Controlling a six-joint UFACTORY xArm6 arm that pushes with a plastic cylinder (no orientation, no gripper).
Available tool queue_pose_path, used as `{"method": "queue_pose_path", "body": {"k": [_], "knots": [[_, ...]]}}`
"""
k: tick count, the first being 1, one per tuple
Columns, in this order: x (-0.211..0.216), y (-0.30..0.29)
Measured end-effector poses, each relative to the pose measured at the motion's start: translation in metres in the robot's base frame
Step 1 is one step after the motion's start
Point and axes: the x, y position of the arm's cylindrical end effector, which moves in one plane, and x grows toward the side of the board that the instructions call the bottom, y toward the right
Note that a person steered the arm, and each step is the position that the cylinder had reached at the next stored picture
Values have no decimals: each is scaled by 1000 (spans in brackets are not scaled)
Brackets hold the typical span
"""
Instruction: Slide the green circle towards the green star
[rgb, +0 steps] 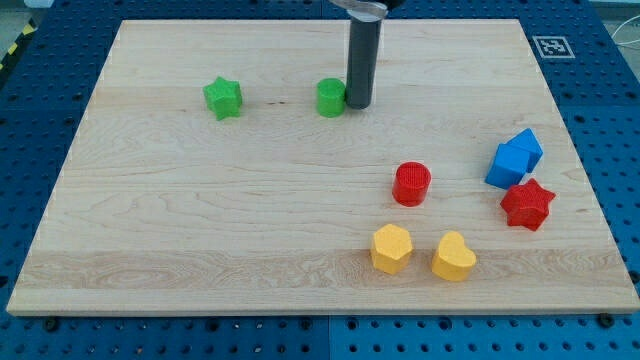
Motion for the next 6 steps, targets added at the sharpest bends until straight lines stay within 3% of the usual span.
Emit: {"method": "queue_pose_path", "body": {"k": [6], "knots": [[-8,-32]]}}
